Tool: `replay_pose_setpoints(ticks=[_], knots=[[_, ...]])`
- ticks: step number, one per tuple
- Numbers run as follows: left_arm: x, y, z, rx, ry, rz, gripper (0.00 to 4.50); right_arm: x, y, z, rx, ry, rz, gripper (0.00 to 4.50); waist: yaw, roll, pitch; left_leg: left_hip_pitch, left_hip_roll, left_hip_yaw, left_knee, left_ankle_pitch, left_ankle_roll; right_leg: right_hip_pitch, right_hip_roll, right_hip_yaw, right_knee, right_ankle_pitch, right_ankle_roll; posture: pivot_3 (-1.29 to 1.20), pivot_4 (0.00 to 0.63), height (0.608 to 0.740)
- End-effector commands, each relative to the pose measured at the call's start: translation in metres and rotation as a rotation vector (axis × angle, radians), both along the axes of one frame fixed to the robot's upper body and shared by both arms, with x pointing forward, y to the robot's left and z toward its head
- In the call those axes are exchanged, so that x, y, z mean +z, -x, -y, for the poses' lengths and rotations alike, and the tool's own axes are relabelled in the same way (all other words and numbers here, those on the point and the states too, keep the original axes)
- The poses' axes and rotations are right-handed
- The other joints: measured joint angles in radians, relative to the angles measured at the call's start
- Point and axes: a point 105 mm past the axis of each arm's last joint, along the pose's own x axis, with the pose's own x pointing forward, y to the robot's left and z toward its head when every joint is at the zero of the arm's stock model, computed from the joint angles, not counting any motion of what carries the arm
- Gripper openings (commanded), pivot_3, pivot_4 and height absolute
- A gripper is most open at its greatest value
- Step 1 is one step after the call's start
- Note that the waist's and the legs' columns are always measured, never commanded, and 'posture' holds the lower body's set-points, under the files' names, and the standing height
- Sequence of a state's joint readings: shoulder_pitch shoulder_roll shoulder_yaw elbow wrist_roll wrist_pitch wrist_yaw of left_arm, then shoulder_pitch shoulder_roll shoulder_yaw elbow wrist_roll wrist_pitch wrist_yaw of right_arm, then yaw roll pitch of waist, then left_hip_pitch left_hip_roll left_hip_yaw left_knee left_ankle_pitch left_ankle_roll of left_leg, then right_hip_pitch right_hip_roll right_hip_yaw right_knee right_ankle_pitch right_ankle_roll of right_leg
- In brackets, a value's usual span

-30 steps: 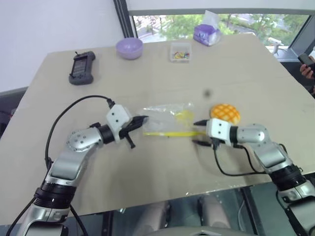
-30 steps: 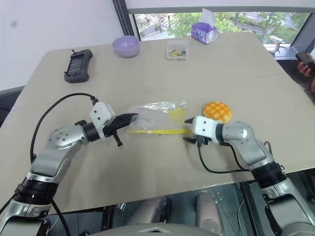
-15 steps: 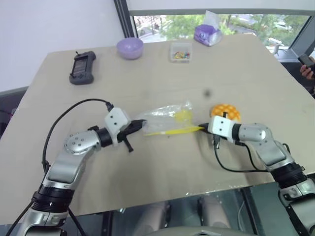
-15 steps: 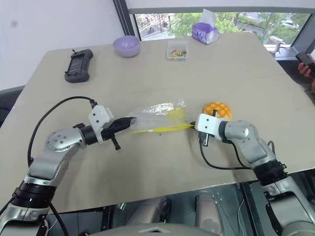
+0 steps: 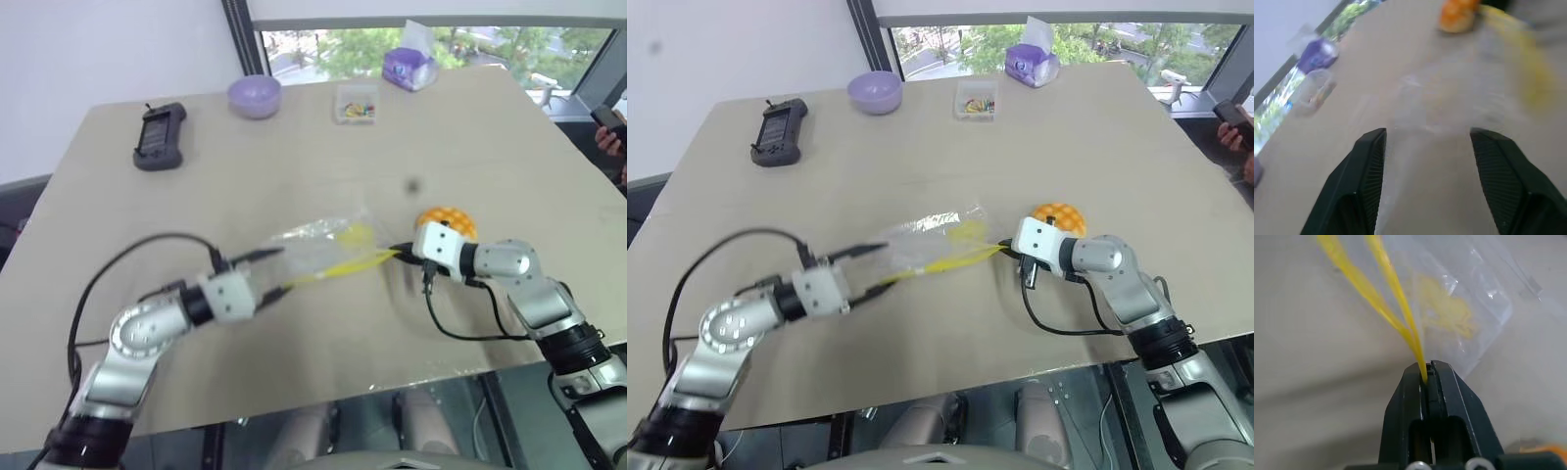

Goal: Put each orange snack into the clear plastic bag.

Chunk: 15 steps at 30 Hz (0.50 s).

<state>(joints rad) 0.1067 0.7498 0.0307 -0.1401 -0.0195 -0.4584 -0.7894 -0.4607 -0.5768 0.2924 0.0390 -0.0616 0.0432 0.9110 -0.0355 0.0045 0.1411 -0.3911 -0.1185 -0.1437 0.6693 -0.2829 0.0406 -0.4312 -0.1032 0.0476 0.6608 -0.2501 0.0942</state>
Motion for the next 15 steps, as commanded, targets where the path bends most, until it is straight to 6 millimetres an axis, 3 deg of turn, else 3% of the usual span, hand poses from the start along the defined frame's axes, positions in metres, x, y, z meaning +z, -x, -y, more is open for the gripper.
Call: replay_pose_setpoints(ticks=[1, 7, 15], knots=[[0.007, 0.011, -0.001, -0.069, -0.052, 0.107, 2.99, 0.022, -0.001, -0.005, 0.010, -0.047, 0.055, 0.00, 0.010, 0.000, 0.000, 0.000, 0.000, 0.000, 0.000, 0.000, 0.000, 0.000, 0.000, -0.001, 0.000, 0.000, 0.000, 0.00, 0.150, 0.736], [0.017, 0.008, 0.019, -0.106, 0.013, 0.246, 2.99, 0.020, 0.001, -0.013, 0.017, -0.056, 0.047, 0.00, 0.030, -0.001, -0.001, 0.000, -0.001, -0.001, 0.001, 0.000, 0.000, 0.001, -0.001, -0.002, 0.000, 0.000, 0.000, 0.00, 0.150, 0.736], [0.020, 0.017, 0.042, -0.128, 0.145, 0.141, 2.99, 0.022, -0.003, -0.021, -0.003, -0.061, 0.050, 0.00, 0.017, -0.001, -0.001, 0.000, -0.001, -0.001, 0.001, 0.000, 0.000, 0.001, 0.000, -0.001, 0.001, 0.000, 0.000, 0.00, 0.150, 0.736]])
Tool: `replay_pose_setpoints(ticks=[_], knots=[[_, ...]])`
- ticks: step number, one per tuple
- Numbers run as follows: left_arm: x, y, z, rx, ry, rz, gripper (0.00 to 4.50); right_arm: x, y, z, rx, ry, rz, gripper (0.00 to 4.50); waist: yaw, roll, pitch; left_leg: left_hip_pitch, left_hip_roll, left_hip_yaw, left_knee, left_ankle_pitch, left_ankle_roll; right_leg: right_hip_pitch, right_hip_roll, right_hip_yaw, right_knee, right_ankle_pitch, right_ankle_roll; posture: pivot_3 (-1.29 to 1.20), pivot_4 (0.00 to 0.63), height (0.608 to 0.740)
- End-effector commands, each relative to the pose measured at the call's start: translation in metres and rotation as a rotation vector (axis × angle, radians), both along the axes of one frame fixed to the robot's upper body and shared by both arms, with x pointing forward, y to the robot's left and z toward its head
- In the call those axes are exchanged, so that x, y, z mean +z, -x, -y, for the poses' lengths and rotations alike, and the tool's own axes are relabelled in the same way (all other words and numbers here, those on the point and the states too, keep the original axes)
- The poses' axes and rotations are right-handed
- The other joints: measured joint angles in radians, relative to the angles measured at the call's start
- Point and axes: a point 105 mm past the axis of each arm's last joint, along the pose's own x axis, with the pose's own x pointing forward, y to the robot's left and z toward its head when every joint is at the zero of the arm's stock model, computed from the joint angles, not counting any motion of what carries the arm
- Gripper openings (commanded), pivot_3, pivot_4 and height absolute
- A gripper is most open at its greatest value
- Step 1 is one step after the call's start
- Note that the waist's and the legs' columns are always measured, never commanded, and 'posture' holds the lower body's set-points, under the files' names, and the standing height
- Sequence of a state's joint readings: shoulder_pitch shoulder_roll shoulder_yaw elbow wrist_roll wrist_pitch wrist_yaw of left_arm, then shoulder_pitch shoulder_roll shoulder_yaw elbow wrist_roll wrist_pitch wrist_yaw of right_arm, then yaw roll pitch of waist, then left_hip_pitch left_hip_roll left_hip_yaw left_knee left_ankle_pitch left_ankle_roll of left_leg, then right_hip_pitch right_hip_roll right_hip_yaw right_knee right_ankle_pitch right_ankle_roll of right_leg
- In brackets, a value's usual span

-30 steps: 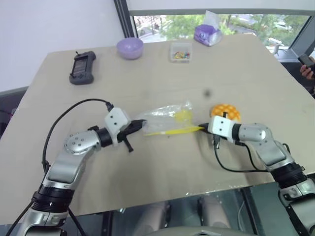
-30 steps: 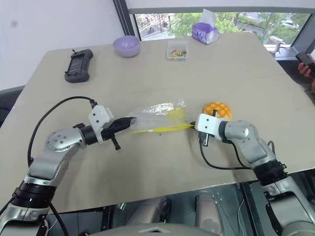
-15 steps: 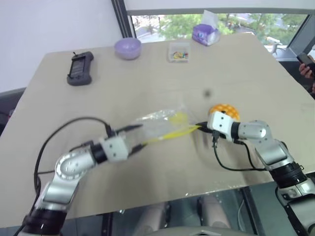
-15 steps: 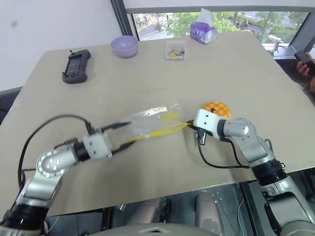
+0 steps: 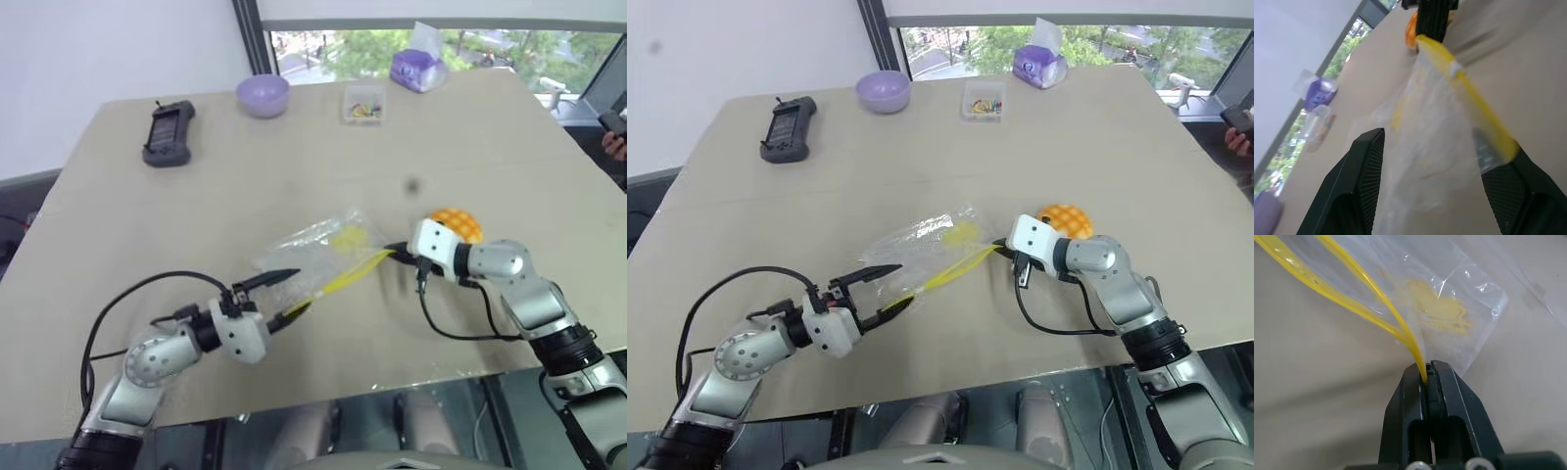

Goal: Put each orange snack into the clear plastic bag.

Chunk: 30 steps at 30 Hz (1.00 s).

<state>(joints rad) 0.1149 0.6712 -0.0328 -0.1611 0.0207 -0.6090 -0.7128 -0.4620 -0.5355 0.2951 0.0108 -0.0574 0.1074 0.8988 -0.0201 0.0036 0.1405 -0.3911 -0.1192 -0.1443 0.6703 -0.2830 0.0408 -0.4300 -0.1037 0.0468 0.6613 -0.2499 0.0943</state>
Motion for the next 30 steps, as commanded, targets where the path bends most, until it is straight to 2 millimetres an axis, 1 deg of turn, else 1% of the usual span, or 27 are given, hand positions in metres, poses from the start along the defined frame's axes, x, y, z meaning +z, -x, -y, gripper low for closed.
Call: replay_pose_setpoints(ticks=[1, 4, 8, 11, 14, 19, 26, 29, 30], knots=[[0.015, 0.004, 0.013, -0.040, 0.046, 0.017, 2.99, 0.020, -0.005, -0.011, -0.002, -0.016, 0.075, 0.00, 0.002, 0.000, 0.000, 0.000, 0.000, 0.000, 0.000, 0.000, 0.000, 0.000, 0.000, 0.000, 0.000, 0.000, 0.000, 0.00, 0.150, 0.736], [0.018, 0.003, 0.016, -0.036, 0.051, 0.019, 2.99, 0.019, -0.012, -0.012, -0.051, -0.003, 0.061, 0.00, 0.004, 0.000, 0.000, 0.000, 0.000, 0.000, 0.000, 0.000, 0.000, 0.000, 0.000, 0.000, 0.001, 0.000, 0.000, 0.00, 0.150, 0.736], [0.019, 0.000, 0.014, -0.013, 0.047, 0.016, 2.99, 0.021, -0.016, -0.013, -0.075, -0.007, 0.054, 0.00, 0.005, 0.000, 0.000, 0.000, 0.000, 0.000, 0.000, 0.000, 0.000, 0.000, 0.000, 0.000, 0.001, 0.000, 0.000, 0.00, 0.150, 0.736], [0.013, -0.003, 0.005, 0.032, 0.022, -0.002, 2.99, 0.021, -0.017, -0.011, -0.088, 0.000, 0.050, 0.00, 0.004, 0.000, 0.000, 0.000, 0.000, 0.000, 0.000, 0.000, 0.000, 0.000, 0.000, 0.000, 0.000, 0.000, 0.000, 0.00, 0.150, 0.736], [0.011, -0.003, 0.002, 0.064, 0.027, -0.016, 2.99, 0.022, -0.020, -0.008, -0.110, 0.001, 0.053, 0.00, 0.004, 0.000, 0.000, 0.000, 0.000, 0.000, 0.000, 0.000, 0.000, 0.000, 0.000, 0.000, 0.000, 0.000, 0.000, 0.00, 0.150, 0.736], [0.010, -0.010, -0.002, 0.120, 0.022, -0.002, 2.99, 0.021, -0.017, -0.011, -0.095, -0.001, 0.044, 0.00, 0.006, 0.000, 0.000, 0.000, 0.000, 0.000, 0.000, 0.000, 0.000, 0.000, 0.000, 0.000, 0.000, 0.000, 0.000, 0.00, 0.150, 0.736], [0.008, -0.014, -0.005, 0.142, 0.023, 0.002, 2.99, 0.021, -0.016, -0.013, -0.088, -0.004, 0.041, 0.00, 0.005, 0.000, 0.000, 0.000, 0.000, 0.000, 0.000, 0.000, 0.000, 0.000, 0.000, 0.000, 0.000, 0.000, 0.000, 0.00, 0.150, 0.736], [0.008, -0.015, -0.005, 0.144, 0.027, 0.000, 2.24, 0.020, -0.016, -0.013, -0.085, 0.000, 0.039, 0.00, 0.005, 0.000, 0.000, 0.000, 0.000, 0.000, 0.000, 0.000, 0.000, 0.000, 0.000, 0.000, 0.000, 0.000, 0.000, 0.00, 0.150, 0.736], [0.007, -0.015, -0.005, 0.145, 0.025, -0.002, 1.88, 0.019, -0.015, -0.013, -0.084, 0.001, 0.039, 0.00, 0.005, 0.000, 0.000, 0.000, 0.000, 0.000, 0.000, 0.000, 0.000, 0.000, 0.000, 0.000, 0.000, 0.000, 0.000, 0.00, 0.150, 0.736]])
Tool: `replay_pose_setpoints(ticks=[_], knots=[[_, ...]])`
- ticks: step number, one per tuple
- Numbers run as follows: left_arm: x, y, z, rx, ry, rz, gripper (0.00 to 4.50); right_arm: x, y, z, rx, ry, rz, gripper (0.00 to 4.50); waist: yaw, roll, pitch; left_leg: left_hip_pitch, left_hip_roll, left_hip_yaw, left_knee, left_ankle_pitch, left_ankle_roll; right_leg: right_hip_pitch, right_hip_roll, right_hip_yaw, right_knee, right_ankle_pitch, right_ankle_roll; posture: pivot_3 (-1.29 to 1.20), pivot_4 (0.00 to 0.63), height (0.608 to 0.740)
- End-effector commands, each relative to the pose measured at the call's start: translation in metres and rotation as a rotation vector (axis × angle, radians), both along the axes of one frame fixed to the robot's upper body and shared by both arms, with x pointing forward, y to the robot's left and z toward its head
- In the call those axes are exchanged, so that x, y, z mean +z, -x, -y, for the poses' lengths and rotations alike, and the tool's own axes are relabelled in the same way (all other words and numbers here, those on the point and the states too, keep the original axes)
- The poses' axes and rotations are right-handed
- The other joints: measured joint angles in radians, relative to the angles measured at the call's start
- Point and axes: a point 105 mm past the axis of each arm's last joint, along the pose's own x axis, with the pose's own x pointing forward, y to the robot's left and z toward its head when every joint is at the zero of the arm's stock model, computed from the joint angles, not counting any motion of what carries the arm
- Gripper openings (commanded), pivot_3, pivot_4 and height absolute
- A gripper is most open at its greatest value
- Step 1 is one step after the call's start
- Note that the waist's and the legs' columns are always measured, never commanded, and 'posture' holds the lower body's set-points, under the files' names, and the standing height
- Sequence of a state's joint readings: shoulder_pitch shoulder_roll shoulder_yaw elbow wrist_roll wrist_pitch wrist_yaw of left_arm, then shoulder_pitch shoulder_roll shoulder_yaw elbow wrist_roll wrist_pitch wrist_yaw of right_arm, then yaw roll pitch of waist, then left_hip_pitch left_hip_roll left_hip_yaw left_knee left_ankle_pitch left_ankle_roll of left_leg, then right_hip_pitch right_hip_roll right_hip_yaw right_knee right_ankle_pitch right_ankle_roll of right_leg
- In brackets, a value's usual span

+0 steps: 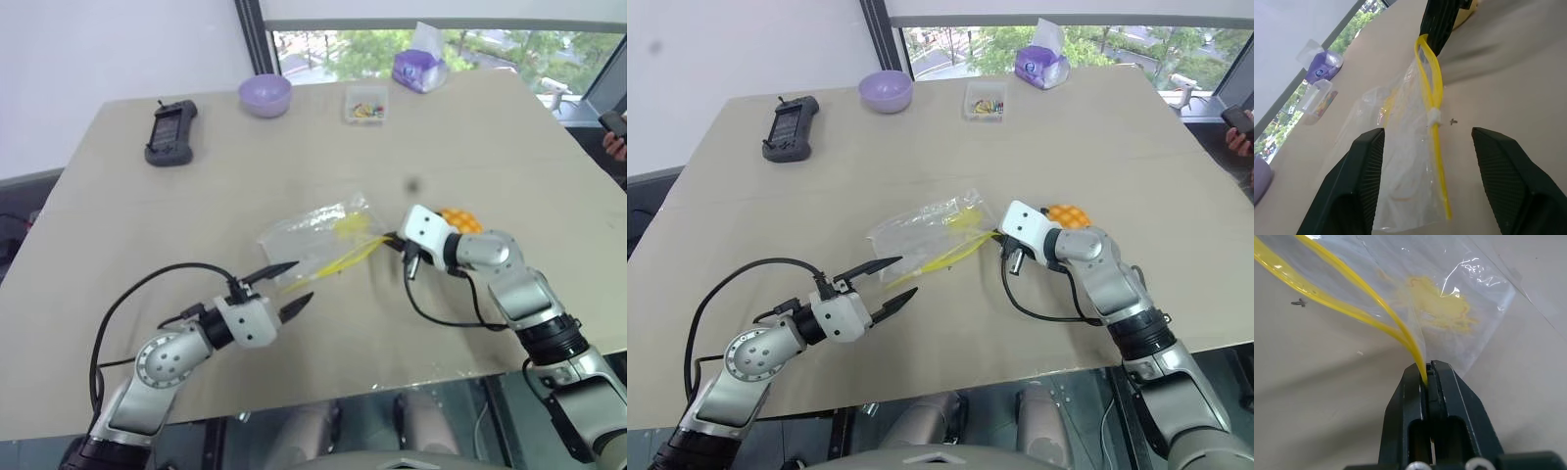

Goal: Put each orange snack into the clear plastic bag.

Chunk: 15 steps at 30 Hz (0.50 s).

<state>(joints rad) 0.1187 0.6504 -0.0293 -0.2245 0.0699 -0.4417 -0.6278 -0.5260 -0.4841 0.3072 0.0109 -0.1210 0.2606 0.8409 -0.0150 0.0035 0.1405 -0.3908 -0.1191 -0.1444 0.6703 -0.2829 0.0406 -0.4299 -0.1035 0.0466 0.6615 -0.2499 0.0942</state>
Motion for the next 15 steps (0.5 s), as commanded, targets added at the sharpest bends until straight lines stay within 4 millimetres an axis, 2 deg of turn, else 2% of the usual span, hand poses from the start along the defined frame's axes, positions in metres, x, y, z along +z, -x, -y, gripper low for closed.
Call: replay_pose_setpoints(ticks=[1, 2, 3, 5, 12, 15], knots=[[0.0057, -0.0031, -0.0031, 0.017, 0.007, 0.026, 1.29, 0.0134, 0.0019, -0.0067, 0.026, -0.014, 0.048, 0.00, 0.000, 0.000, 0.000, 0.000, 0.000, 0.000, 0.000, 0.000, 0.000, 0.000, 0.000, 0.000, 0.000, 0.000, 0.000, 0.00, 0.150, 0.736], [0.0048, -0.0033, -0.0039, 0.020, 0.005, 0.022, 1.07, 0.0135, 0.0020, -0.0067, 0.026, -0.014, 0.048, 0.00, 0.000, 0.000, 0.000, 0.000, 0.000, 0.000, 0.000, 0.000, 0.000, 0.000, 0.000, 0.000, 0.000, 0.000, 0.000, 0.00, 0.150, 0.736], [0.0037, -0.0033, -0.0048, 0.022, -0.001, 0.019, 0.60, 0.0138, 0.0019, -0.0066, 0.026, -0.014, 0.049, 0.00, 0.000, 0.000, 0.000, 0.000, 0.000, 0.000, 0.000, 0.000, 0.000, 0.000, 0.000, 0.000, 0.000, 0.000, 0.000, 0.00, 0.150, 0.736], [0.0022, -0.0031, -0.0061, 0.023, -0.008, 0.016, 0.03, 0.0141, 0.0020, -0.0064, 0.026, -0.015, 0.050, 0.00, 0.000, 0.000, 0.000, 0.000, 0.000, 0.000, 0.000, 0.000, 0.000, 0.000, 0.000, 0.000, 0.000, 0.000, 0.000, 0.00, 0.150, 0.736], [0.0001, -0.0057, -0.0107, 0.036, -0.025, 0.030, 0.03, 0.0157, 0.0046, -0.0083, 0.039, -0.026, 0.055, 0.00, 0.000, 0.000, 0.000, 0.000, 0.000, 0.000, 0.000, 0.000, 0.000, 0.000, 0.000, 0.000, 0.000, 0.000, 0.000, 0.00, 0.150, 0.736], [0.0056, -0.0089, -0.0104, 0.047, 0.014, 0.037, 0.03, 0.0213, 0.0076, -0.0100, 0.055, -0.050, 0.055, 0.00, 0.000, 0.000, 0.000, 0.000, 0.000, 0.000, 0.000, 0.000, 0.000, 0.000, 0.000, 0.000, 0.000, 0.000, 0.000, 0.00, 0.150, 0.736]])
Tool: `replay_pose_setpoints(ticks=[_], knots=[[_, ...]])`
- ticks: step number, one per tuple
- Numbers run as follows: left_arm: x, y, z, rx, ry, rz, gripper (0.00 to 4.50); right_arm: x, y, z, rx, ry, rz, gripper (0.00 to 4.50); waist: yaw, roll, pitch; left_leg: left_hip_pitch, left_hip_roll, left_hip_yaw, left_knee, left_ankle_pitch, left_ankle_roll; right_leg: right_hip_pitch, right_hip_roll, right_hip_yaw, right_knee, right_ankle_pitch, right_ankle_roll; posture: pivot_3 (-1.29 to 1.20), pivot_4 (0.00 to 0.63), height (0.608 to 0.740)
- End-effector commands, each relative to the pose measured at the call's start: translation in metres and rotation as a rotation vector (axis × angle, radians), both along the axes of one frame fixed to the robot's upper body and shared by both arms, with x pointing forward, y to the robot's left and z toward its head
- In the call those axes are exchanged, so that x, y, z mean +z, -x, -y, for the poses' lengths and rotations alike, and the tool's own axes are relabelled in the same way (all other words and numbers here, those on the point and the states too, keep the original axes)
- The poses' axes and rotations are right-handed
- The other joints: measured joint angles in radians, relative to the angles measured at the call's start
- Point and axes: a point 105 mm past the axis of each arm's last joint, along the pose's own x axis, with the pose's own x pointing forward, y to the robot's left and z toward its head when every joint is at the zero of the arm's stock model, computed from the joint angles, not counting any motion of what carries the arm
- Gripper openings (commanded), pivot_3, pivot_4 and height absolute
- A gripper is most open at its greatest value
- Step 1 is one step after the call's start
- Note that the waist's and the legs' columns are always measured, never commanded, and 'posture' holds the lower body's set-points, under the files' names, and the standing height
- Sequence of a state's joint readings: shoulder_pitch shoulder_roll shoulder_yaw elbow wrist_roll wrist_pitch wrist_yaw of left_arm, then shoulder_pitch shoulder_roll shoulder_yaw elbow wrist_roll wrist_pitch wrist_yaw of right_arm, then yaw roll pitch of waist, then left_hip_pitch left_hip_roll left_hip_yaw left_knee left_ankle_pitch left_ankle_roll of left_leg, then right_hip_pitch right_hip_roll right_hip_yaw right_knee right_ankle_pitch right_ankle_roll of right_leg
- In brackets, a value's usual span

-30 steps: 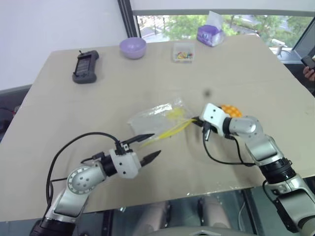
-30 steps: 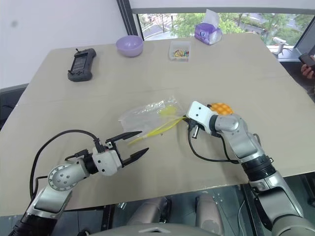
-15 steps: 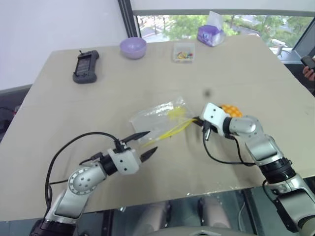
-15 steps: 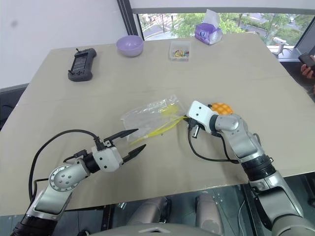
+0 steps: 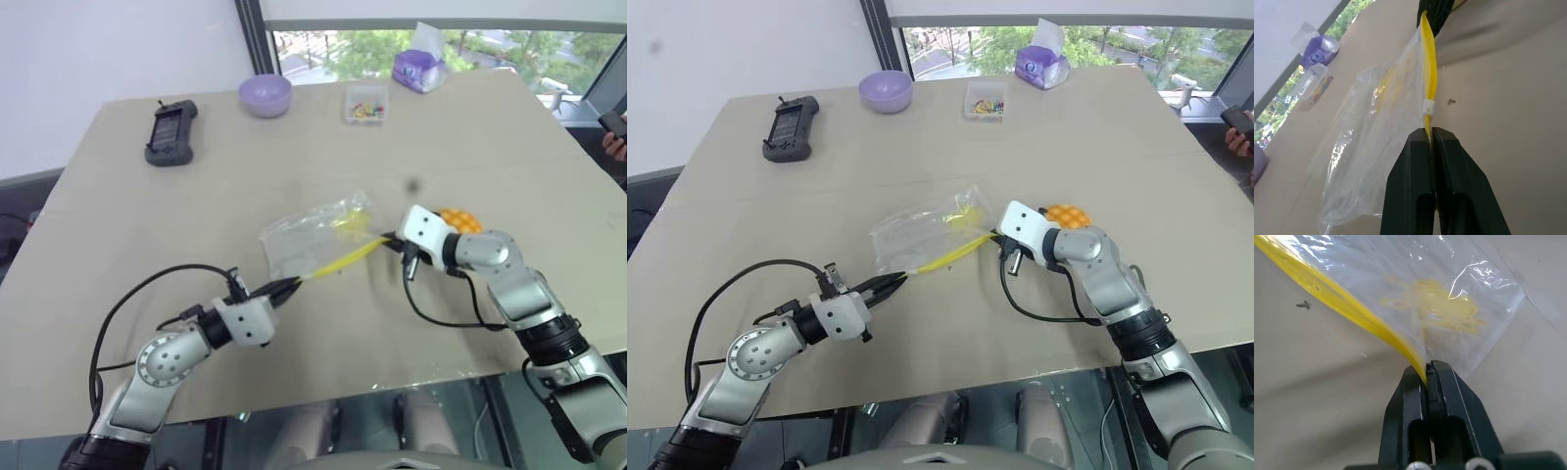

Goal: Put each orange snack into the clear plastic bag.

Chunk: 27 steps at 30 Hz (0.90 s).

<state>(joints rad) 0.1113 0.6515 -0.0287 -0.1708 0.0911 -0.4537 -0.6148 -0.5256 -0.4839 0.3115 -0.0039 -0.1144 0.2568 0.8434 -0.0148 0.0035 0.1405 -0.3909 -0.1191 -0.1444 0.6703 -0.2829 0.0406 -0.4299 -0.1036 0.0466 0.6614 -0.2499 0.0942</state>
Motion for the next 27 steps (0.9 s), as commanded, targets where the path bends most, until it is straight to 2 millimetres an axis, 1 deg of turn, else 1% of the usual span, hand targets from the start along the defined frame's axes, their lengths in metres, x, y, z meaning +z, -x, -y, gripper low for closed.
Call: replay_pose_setpoints(ticks=[1, 3, 4, 7, 9, 11, 13, 14, 15, 17, 19, 22, 23, 27], knots=[[0.017, -0.006, -0.002, 0.018, 0.051, 0.053, 0.00, 0.021, 0.006, -0.007, 0.042, -0.048, 0.049, 0.47, 0.000, 0.000, 0.000, 0.000, 0.000, 0.000, 0.000, 0.000, 0.000, 0.000, 0.000, 0.000, 0.000, 0.000, 0.000, 0.00, 0.150, 0.736], [0.021, -0.007, 0.000, 0.018, 0.070, 0.051, 0.00, 0.027, 0.006, -0.005, 0.043, -0.053, 0.079, 1.05, 0.001, 0.000, 0.000, 0.000, 0.000, 0.000, 0.000, 0.000, 0.000, 0.000, 0.000, 0.000, 0.000, 0.000, 0.000, 0.00, 0.150, 0.736], [0.021, -0.007, 0.001, 0.016, 0.076, 0.048, 0.00, 0.028, 0.010, 0.000, 0.062, -0.034, 0.072, 1.44, 0.000, 0.000, 0.000, 0.000, 0.000, 0.000, 0.000, 0.000, 0.000, 0.000, 0.000, 0.000, 0.000, 0.000, 0.000, 0.00, 0.150, 0.736], [0.024, -0.010, 0.002, 0.035, 0.113, 0.030, 0.00, 0.030, 0.031, 0.020, 0.157, 0.038, 0.026, 1.44, 0.005, 0.000, 0.000, -0.001, -0.001, -0.001, 0.000, 0.000, 0.000, 0.000, -0.001, -0.001, -0.001, 0.000, 0.000, 0.00, 0.150, 0.736], [0.027, -0.013, 0.003, 0.028, 0.116, 0.037, 0.00, 0.038, 0.043, 0.027, 0.202, 0.039, 0.011, 1.44, 0.007, -0.001, 0.000, -0.001, -0.001, -0.002, 0.000, 0.000, 0.000, 0.000, -0.001, -0.002, -0.003, 0.000, 0.000, 0.00, 0.150, 0.736], [0.028, -0.015, 0.005, 0.027, 0.118, 0.038, 0.00, 0.053, 0.044, 0.023, 0.191, -0.050, 0.020, 1.44, 0.000, -0.001, 0.000, -0.002, 0.000, -0.002, 0.000, 0.000, 0.000, 0.000, -0.001, -0.002, -0.002, 0.000, 0.000, 0.00, 0.150, 0.736], [0.030, -0.019, 0.006, 0.034, 0.136, 0.033, 0.00, 0.073, 0.046, 0.004, 0.178, -0.246, 0.001, 1.44, -0.006, -0.001, 0.000, -0.001, 0.001, -0.001, 0.000, 0.000, 0.000, 0.000, -0.001, 0.000, -0.001, 0.000, 0.000, 0.00, 0.150, 0.736], [0.031, -0.020, 0.006, 0.038, 0.145, 0.031, 0.00, 0.079, 0.047, -0.003, 0.179, -0.309, -0.017, 1.44, -0.009, -0.001, 0.000, 0.001, 0.002, 0.000, 0.000, 0.000, 0.000, 0.001, -0.001, 0.001, 0.000, 0.000, 0.000, 0.00, 0.150, 0.736], [0.032, -0.022, 0.008, 0.036, 0.150, 0.032, 0.00, 0.078, 0.048, -0.010, 0.169, -0.348, -0.031, 1.44, -0.011, -0.001, 0.000, 0.001, 0.003, 0.000, 0.000, 0.000, 0.000, 0.001, -0.001, 0.001, 0.000, 0.000, -0.001, 0.00, 0.150, 0.736], [0.034, -0.023, 0.011, 0.025, 0.153, 0.036, 0.00, 0.068, 0.047, -0.019, 0.154, -0.335, -0.028, 0.91, -0.008, -0.001, 0.000, 0.002, 0.003, 0.000, -0.001, 0.000, -0.001, 0.001, -0.001, 0.000, 0.001, 0.000, -0.001, 0.00, 0.150, 0.736], [0.034, -0.024, 0.014, 0.019, 0.158, 0.036, 0.00, 0.057, 0.044, -0.028, 0.144, -0.310, -0.017, 0.07, -0.001, -0.001, 0.000, 0.002, 0.001, 0.000, 0.000, 0.000, -0.001, 0.001, 0.000, 0.000, 0.000, 0.000, -0.001, 0.00, 0.150, 0.736], [0.035, -0.024, 0.017, 0.017, 0.164, 0.034, 0.00, 0.045, 0.035, -0.037, 0.140, -0.245, 0.036, 0.03, 0.003, -0.002, -0.001, 0.002, 0.000, 0.000, 0.000, 0.000, 0.000, 0.001, 0.000, 0.000, 0.000, 0.000, -0.001, 0.00, 0.150, 0.736], [0.035, -0.024, 0.017, 0.016, 0.166, 0.034, 0.00, 0.043, 0.031, -0.038, 0.123, -0.247, 0.038, 0.03, 0.004, -0.002, -0.001, 0.002, 0.000, 0.000, 0.000, 0.000, -0.001, 0.001, 0.000, 0.000, 0.000, 0.000, -0.001, 0.00, 0.150, 0.736], [0.035, -0.024, 0.018, 0.016, 0.168, 0.034, 0.00, 0.033, 0.019, -0.036, 0.087, -0.208, 0.053, 0.03, 0.001, -0.002, -0.001, 0.002, 0.000, -0.001, 0.000, 0.000, -0.001, 0.001, 0.000, -0.001, 0.000, 0.000, -0.001, 0.00, 0.150, 0.736]])
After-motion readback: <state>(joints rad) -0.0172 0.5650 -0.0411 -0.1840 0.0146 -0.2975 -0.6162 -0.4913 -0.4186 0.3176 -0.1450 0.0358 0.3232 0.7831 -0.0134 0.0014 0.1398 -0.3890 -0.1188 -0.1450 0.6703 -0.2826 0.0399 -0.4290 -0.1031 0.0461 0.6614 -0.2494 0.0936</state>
